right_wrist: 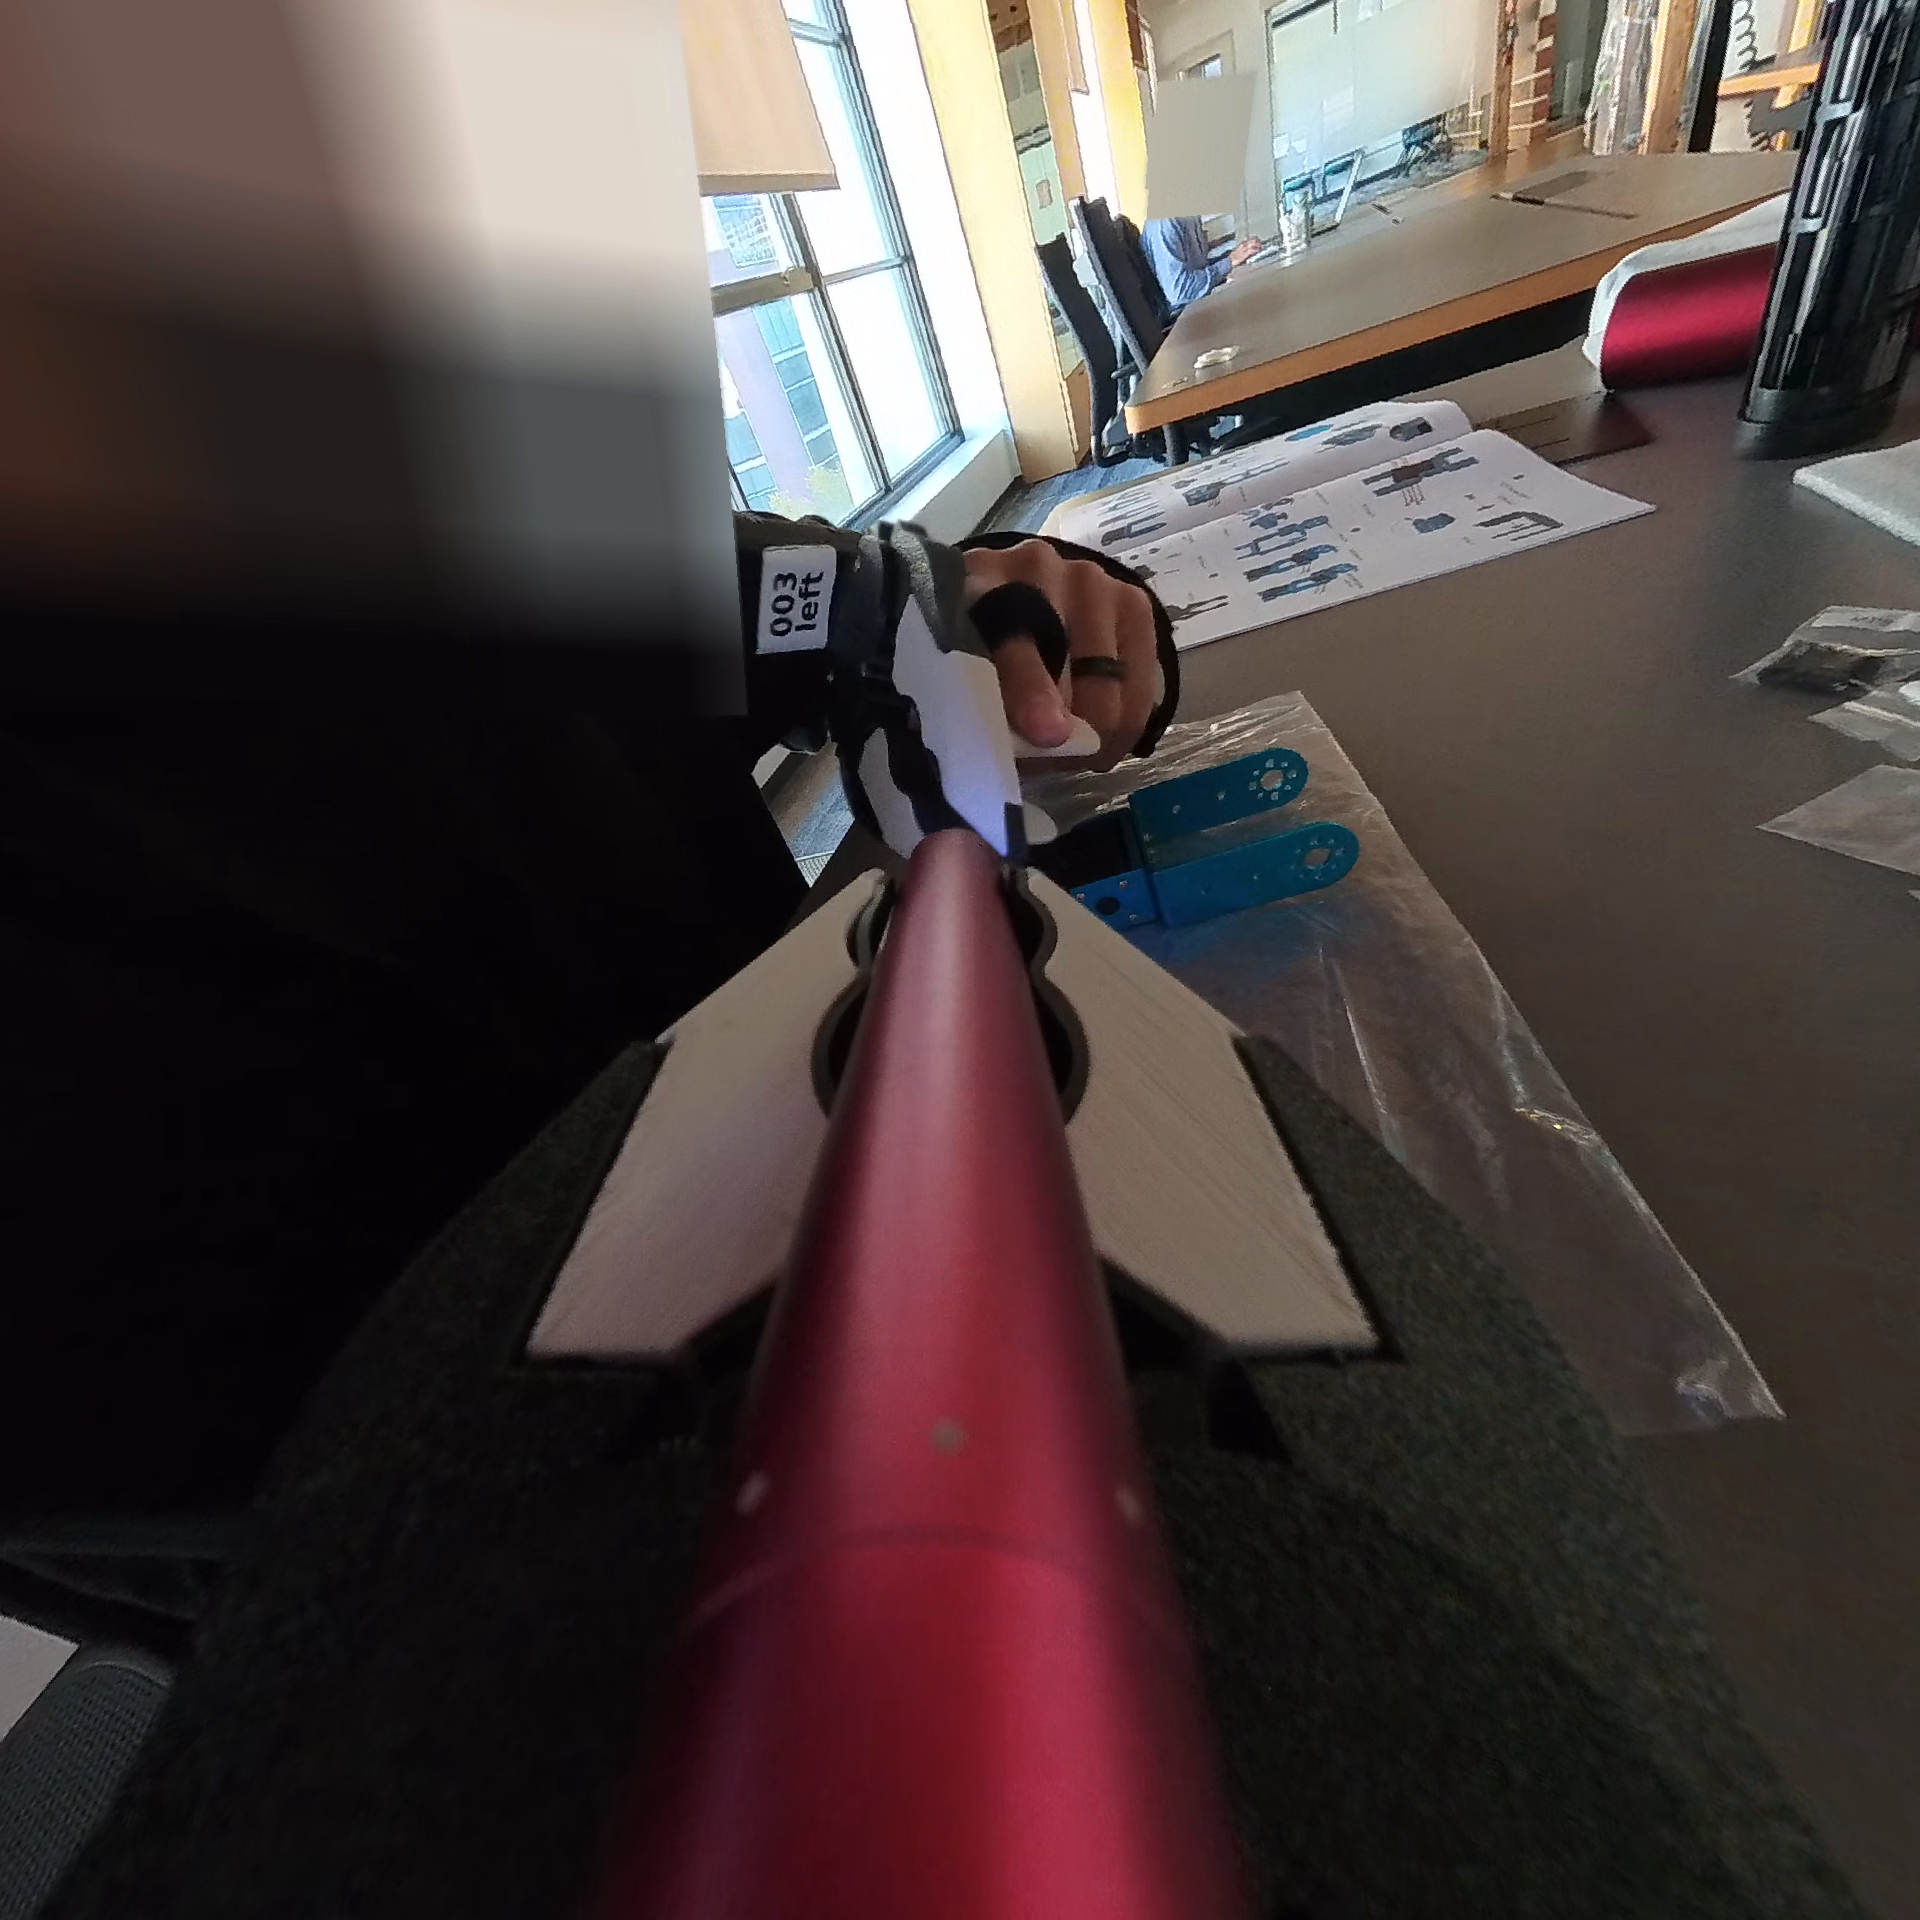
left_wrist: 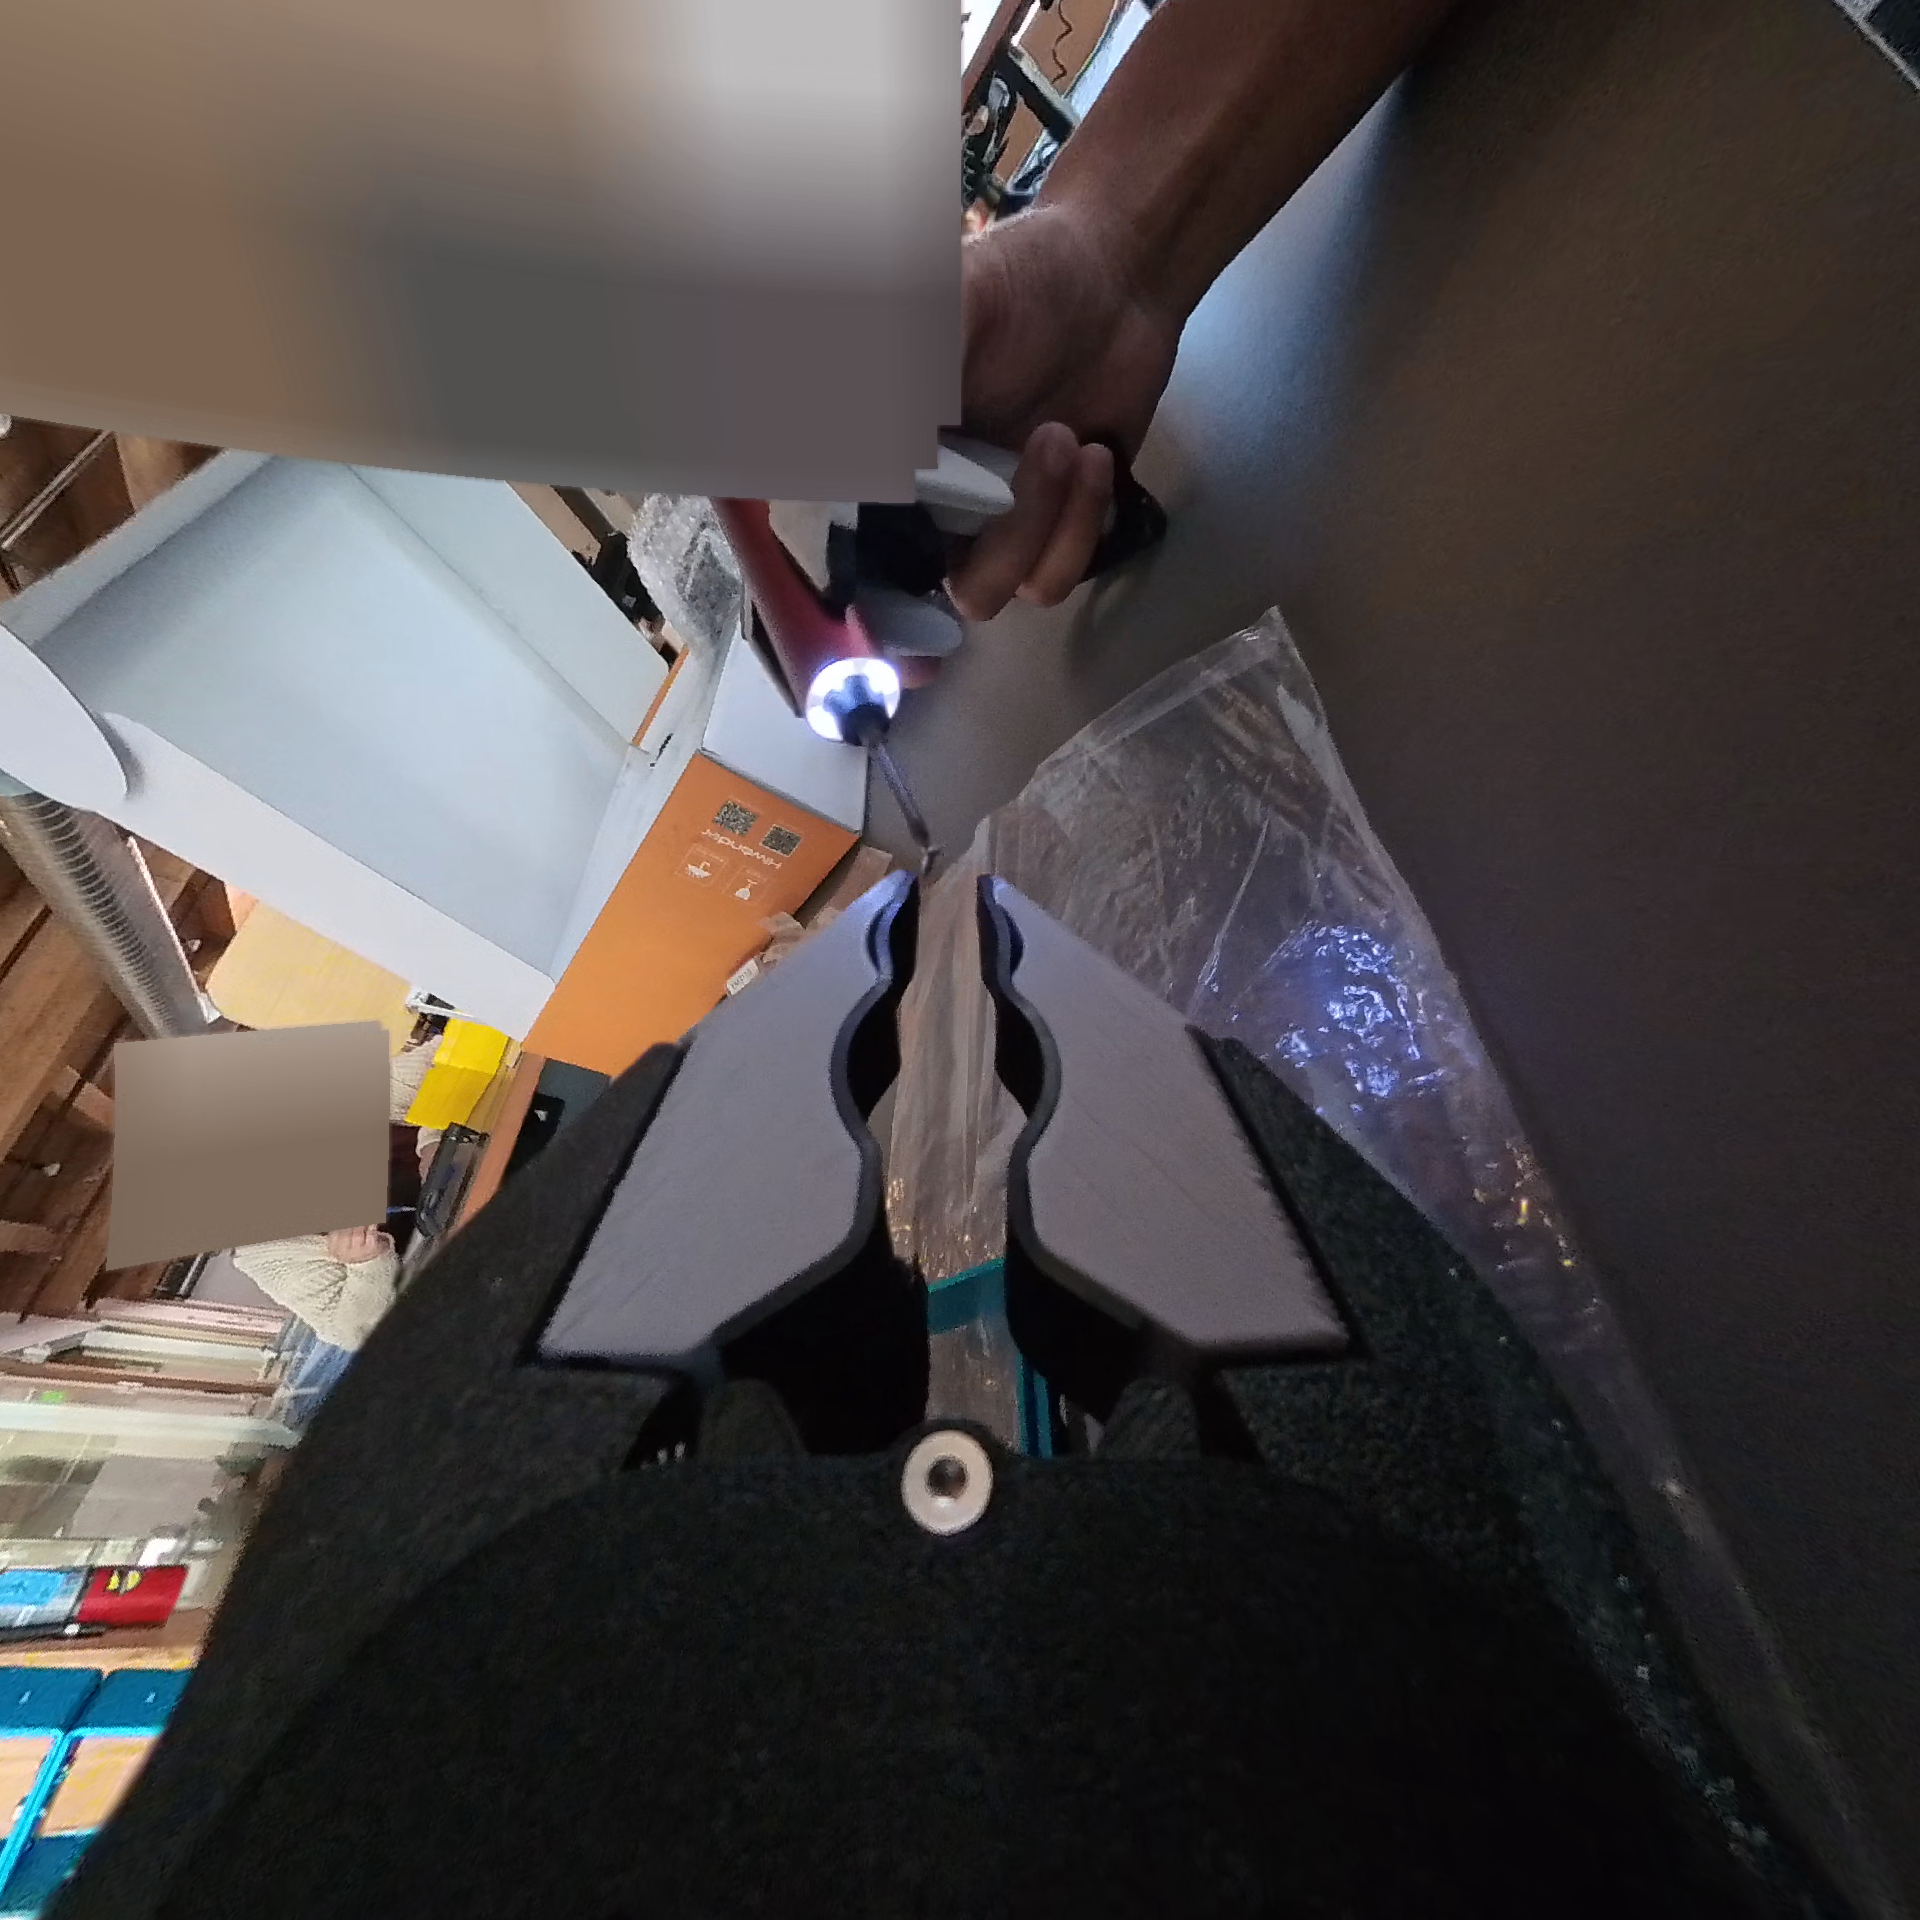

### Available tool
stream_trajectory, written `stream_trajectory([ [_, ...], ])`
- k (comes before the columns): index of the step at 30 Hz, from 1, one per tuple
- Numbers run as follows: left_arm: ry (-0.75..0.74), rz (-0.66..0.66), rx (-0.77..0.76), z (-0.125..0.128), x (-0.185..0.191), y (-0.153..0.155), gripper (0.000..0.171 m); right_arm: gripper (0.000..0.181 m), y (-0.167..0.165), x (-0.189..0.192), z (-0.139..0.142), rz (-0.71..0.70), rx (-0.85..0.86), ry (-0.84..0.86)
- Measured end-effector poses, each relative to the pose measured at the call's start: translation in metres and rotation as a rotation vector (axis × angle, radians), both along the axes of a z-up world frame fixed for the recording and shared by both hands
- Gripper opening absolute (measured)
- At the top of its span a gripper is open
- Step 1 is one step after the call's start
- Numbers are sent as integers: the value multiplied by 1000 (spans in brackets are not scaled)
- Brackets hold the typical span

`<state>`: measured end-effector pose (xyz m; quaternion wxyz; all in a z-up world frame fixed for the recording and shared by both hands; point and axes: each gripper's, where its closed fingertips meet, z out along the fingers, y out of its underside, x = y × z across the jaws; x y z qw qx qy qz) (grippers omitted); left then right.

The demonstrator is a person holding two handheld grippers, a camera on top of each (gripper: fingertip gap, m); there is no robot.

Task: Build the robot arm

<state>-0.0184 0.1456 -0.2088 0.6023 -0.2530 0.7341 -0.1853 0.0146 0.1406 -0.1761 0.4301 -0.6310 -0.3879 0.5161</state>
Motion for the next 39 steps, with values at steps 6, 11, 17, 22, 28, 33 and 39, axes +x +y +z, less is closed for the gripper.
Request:
stream_trajectory([
  [6,-10,-9,-18,3,0,-2,0,21,0,0,-2,-2,-2,-14],
  [11,12,-19,-47,1,-1,-3,0,21,1,1,-2,-14,14,-22],
  [17,62,-15,-151,-3,-1,1,0,20,2,1,-4,-37,53,-60],
  [22,67,-7,-180,-3,0,3,0,22,2,-1,-8,-41,64,-90],
  [28,80,-4,-167,-6,0,3,0,21,3,1,-6,-50,75,-84],
  [33,86,-13,-177,-7,0,1,0,22,2,0,-8,-45,68,-94],
  [39,92,-11,-201,-7,0,3,0,22,4,0,-11,-55,79,-117],
])
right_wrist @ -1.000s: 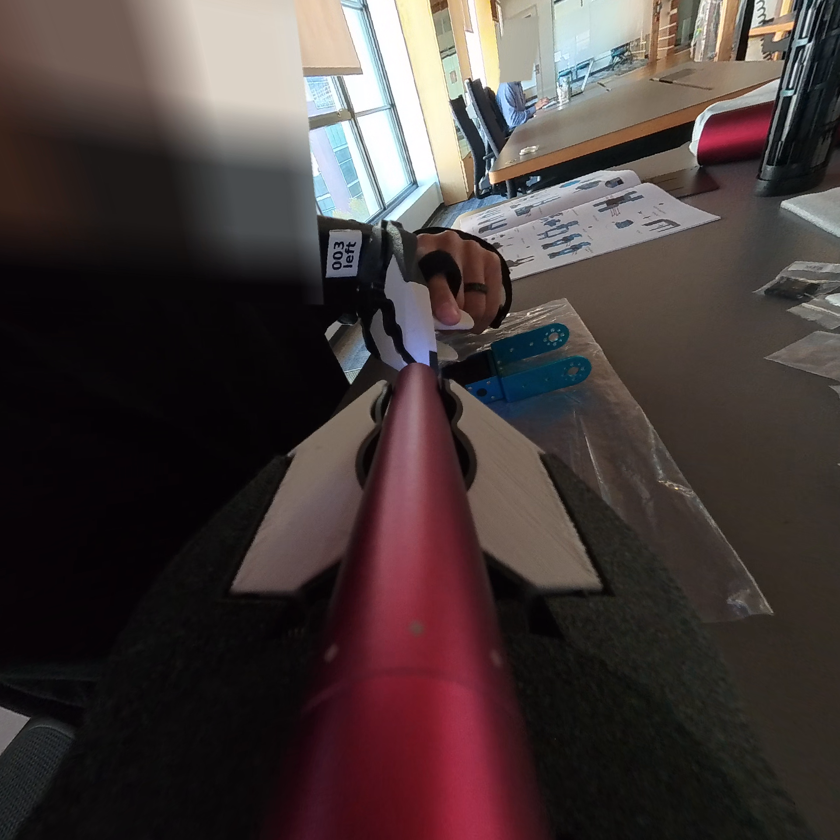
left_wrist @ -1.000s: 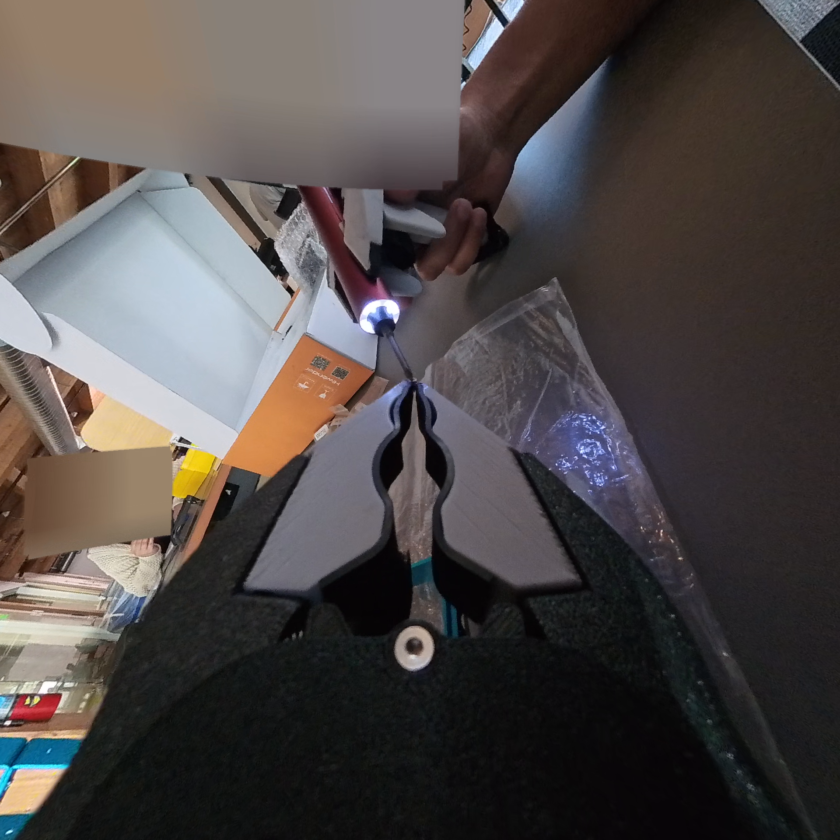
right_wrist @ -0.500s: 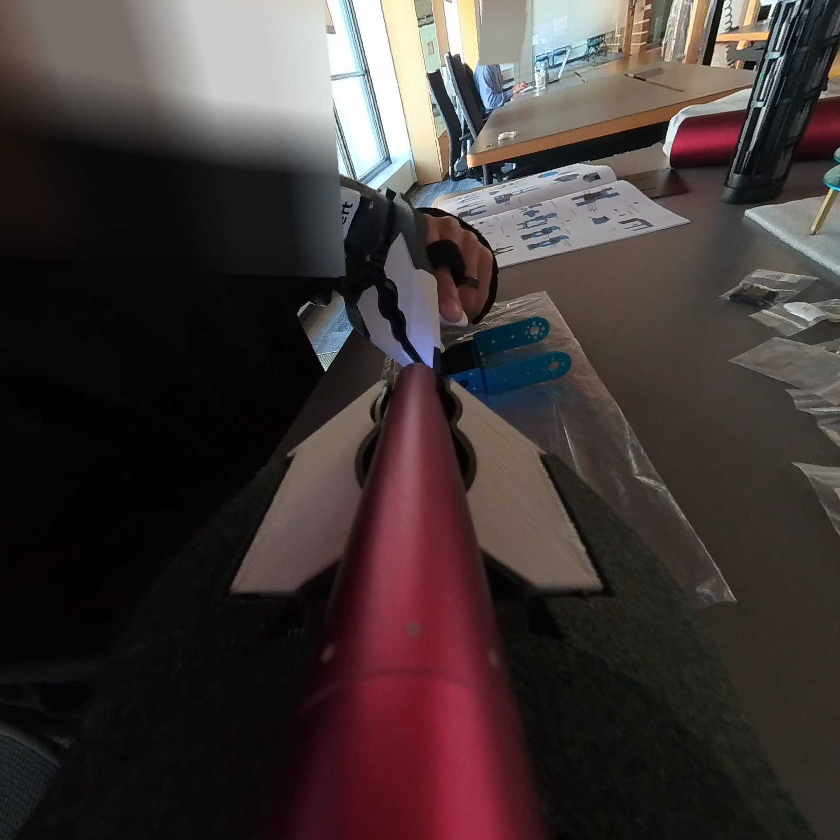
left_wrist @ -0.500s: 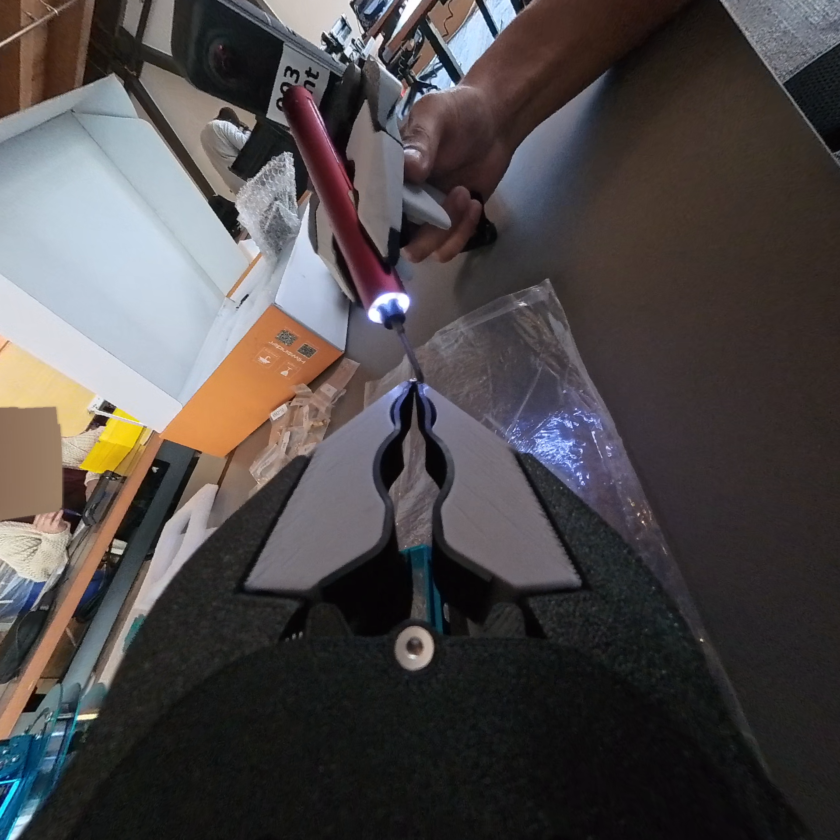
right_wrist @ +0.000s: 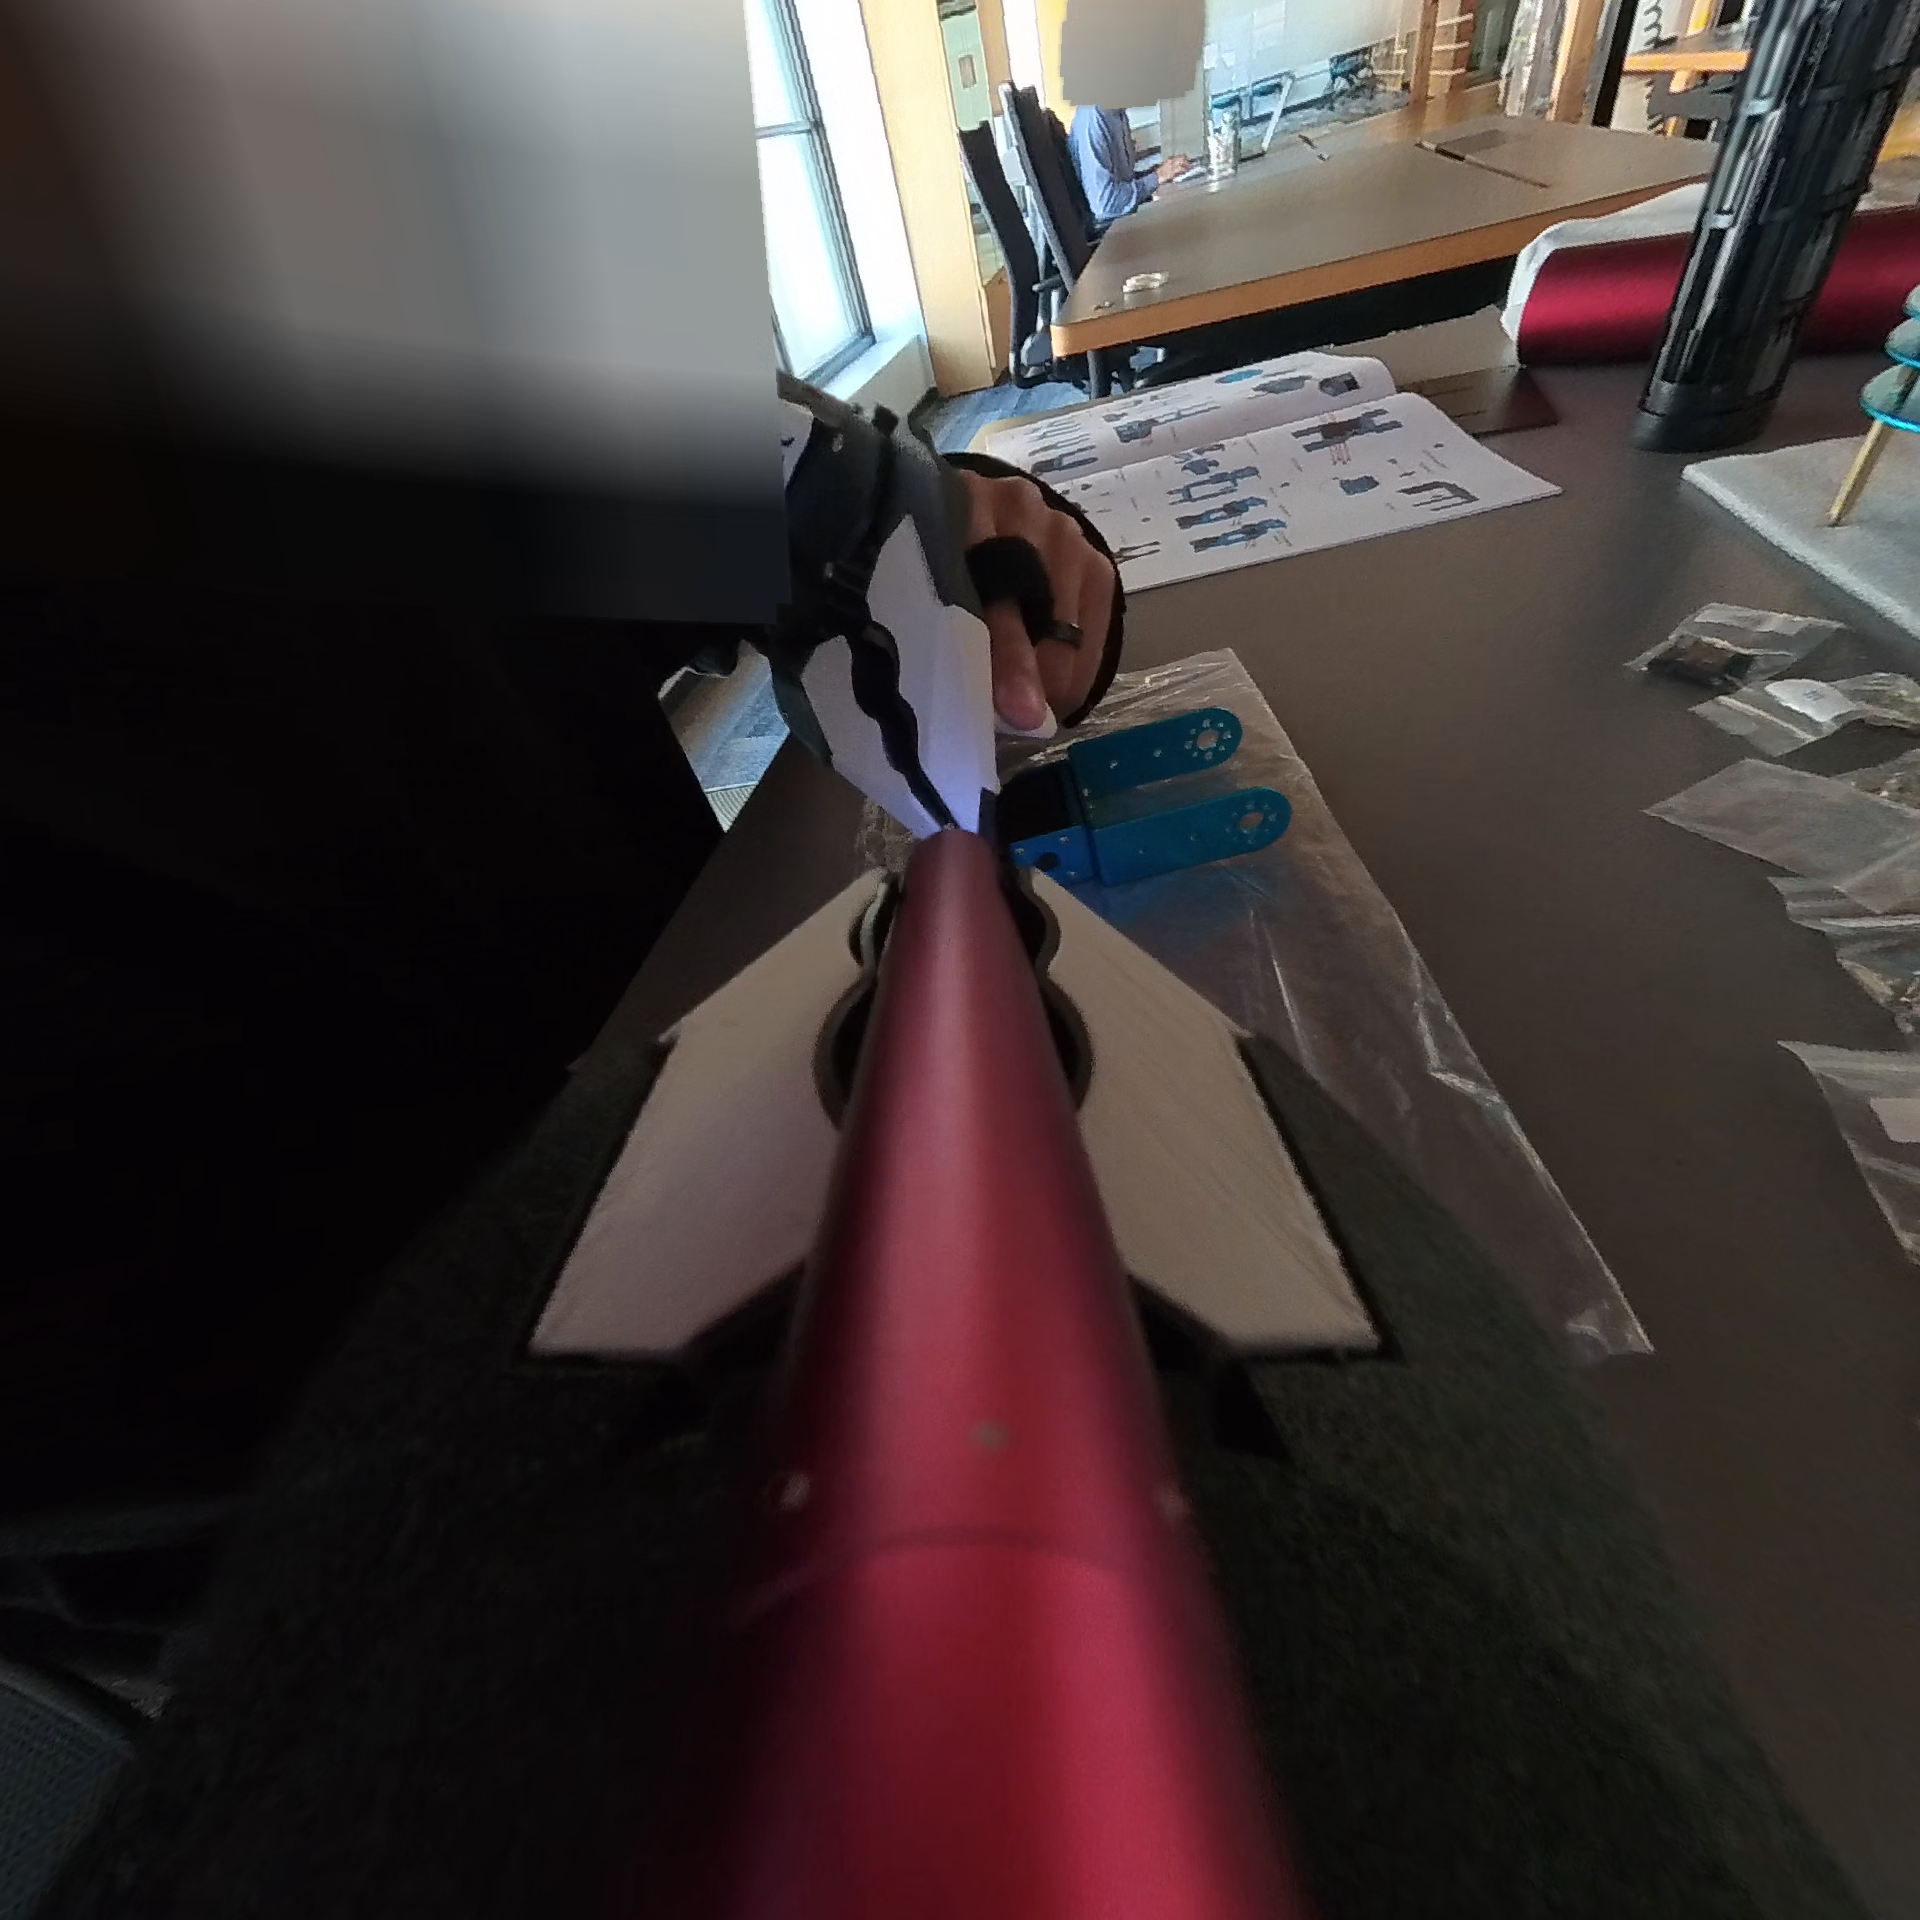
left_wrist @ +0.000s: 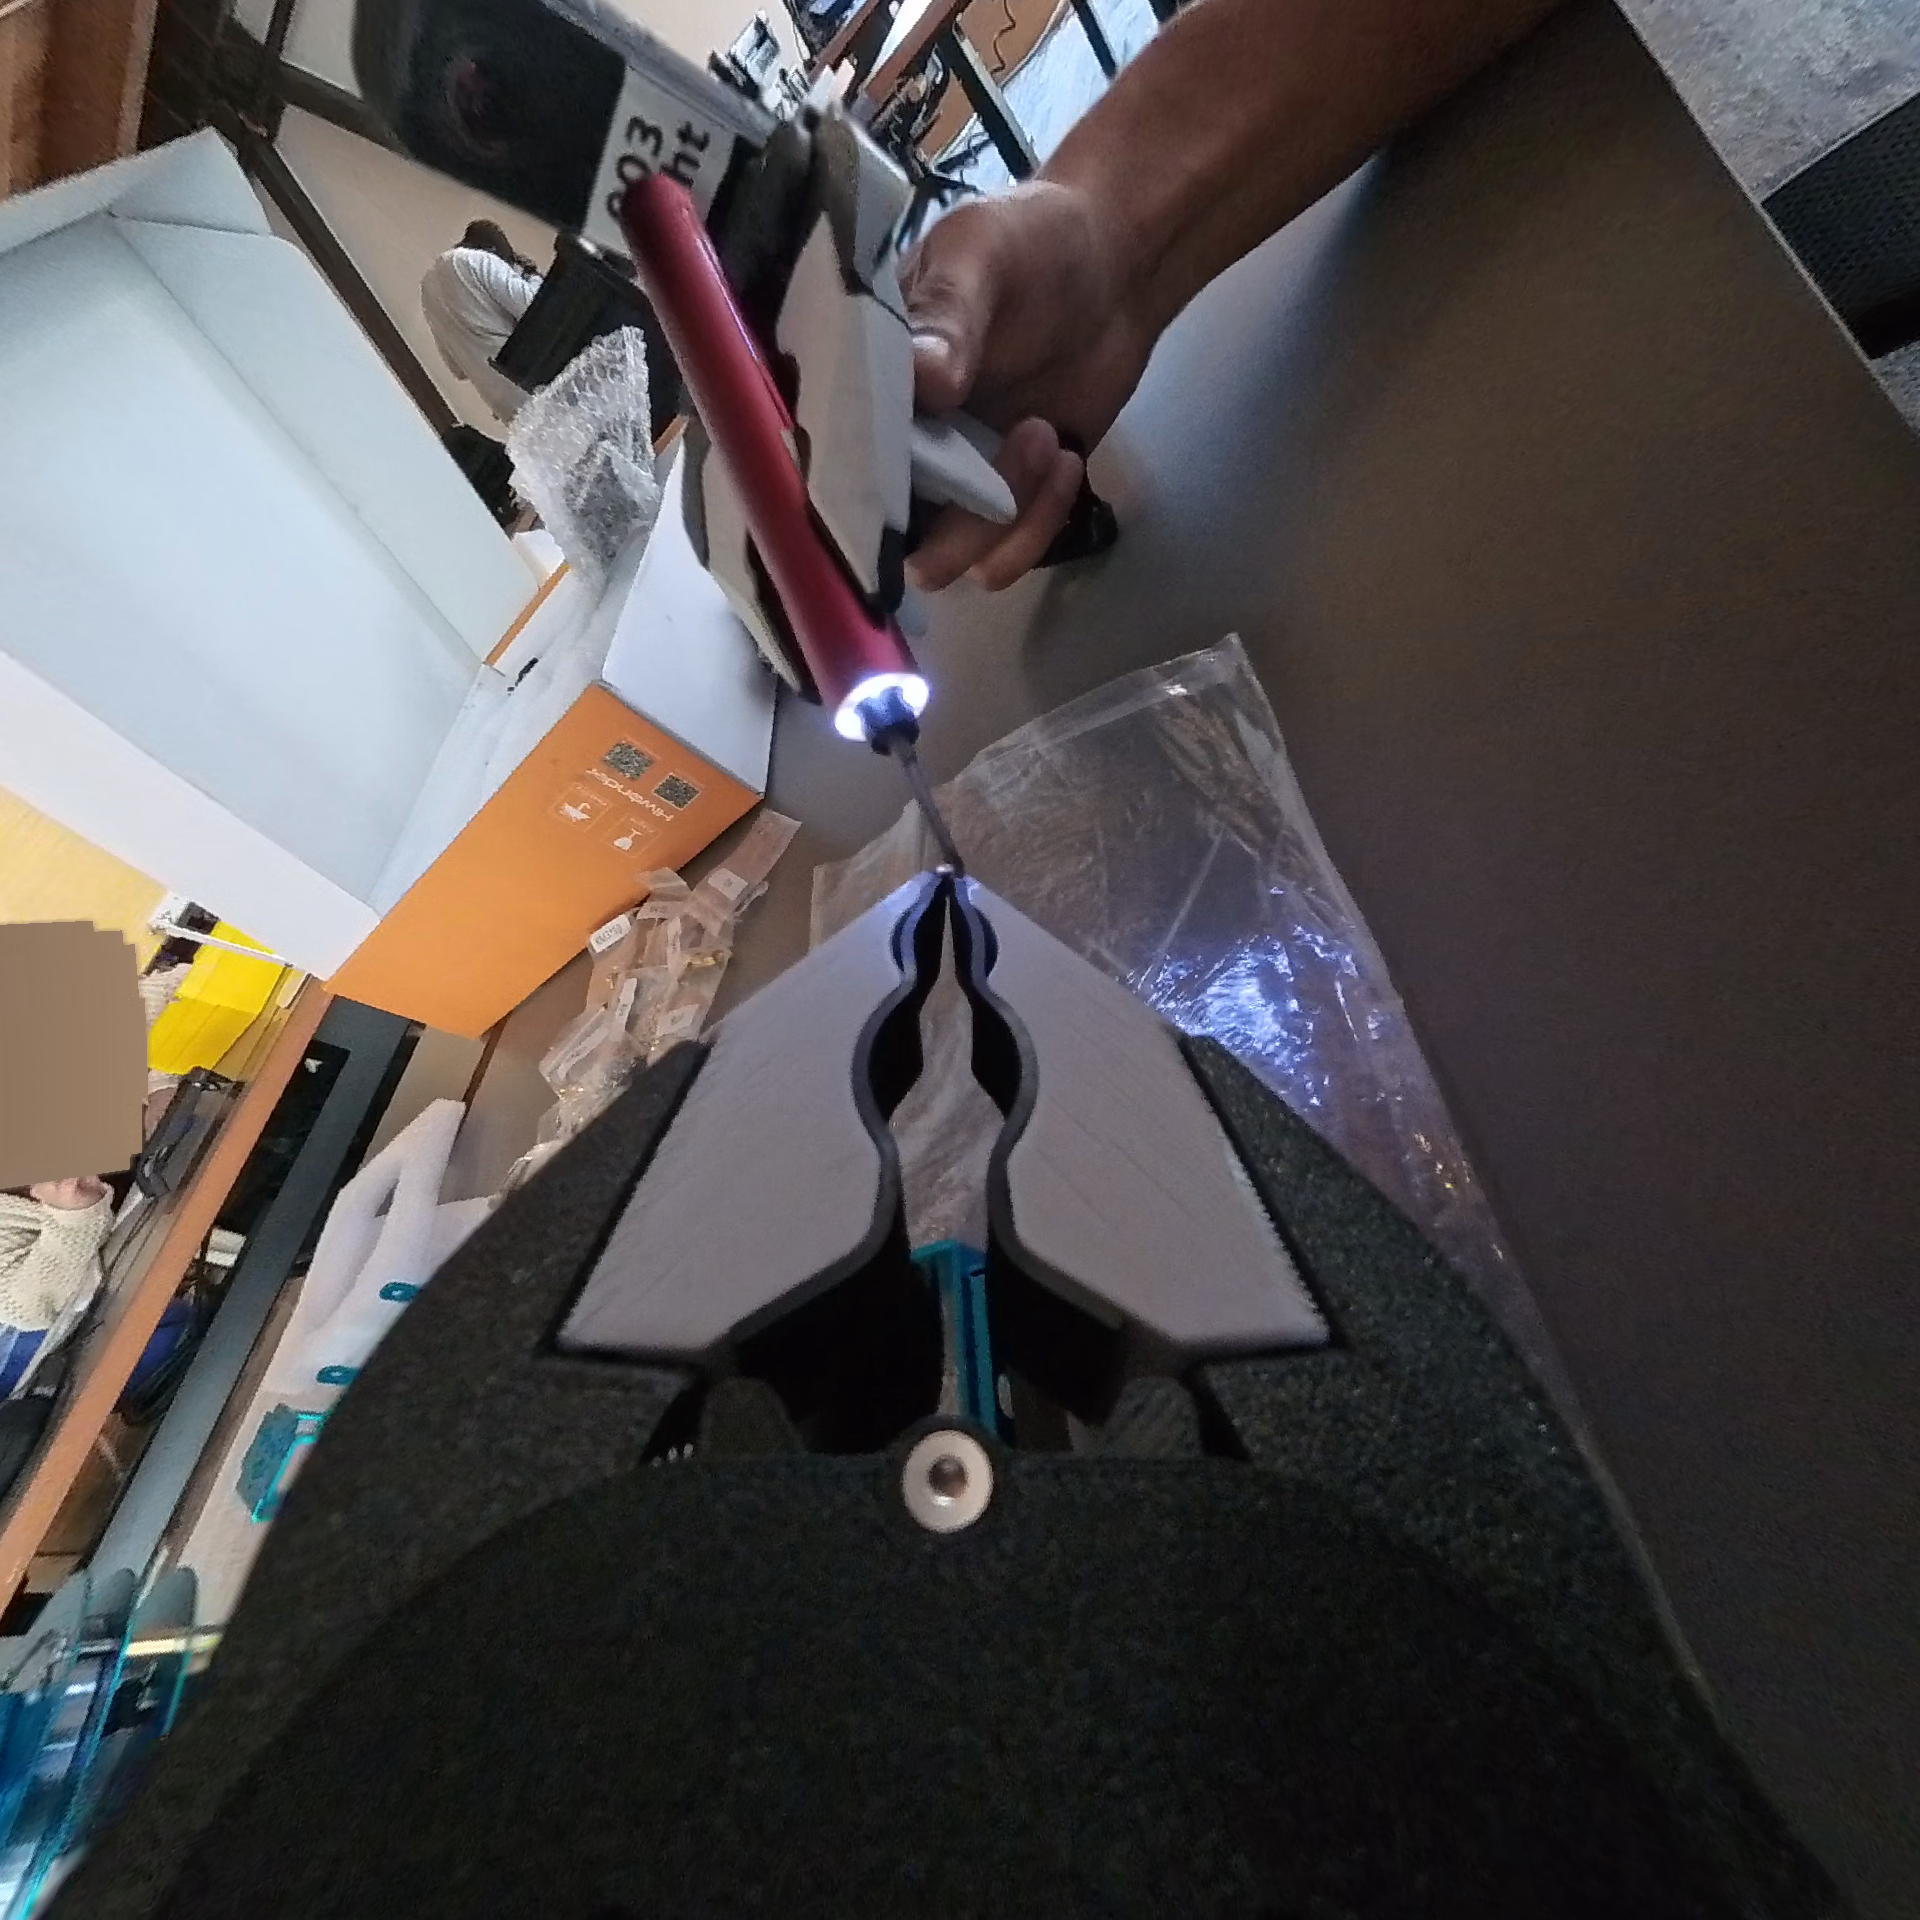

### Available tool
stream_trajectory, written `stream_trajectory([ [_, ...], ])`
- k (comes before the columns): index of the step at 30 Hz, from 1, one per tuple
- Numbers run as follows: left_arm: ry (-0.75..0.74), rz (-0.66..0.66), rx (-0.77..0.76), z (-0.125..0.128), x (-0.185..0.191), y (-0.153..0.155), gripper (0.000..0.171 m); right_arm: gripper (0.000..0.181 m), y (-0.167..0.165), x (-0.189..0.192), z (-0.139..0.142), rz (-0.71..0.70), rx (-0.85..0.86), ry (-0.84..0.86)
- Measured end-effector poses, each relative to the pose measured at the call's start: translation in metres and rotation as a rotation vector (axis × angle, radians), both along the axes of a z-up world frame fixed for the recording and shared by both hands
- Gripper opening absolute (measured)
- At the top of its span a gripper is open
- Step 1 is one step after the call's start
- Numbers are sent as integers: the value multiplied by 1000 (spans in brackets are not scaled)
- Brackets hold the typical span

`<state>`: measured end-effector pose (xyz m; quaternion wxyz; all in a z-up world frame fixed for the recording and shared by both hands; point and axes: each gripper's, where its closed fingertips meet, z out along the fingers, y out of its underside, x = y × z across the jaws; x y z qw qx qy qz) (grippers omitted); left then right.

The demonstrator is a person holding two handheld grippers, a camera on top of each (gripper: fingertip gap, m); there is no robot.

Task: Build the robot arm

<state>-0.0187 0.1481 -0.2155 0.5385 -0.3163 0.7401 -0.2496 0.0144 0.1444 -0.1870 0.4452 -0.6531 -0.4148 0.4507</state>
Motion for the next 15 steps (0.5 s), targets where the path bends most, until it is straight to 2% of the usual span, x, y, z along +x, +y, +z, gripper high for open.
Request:
stream_trajectory([
  [15,26,0,-20,-5,0,2,0,21,0,-1,1,-12,35,-14],
])
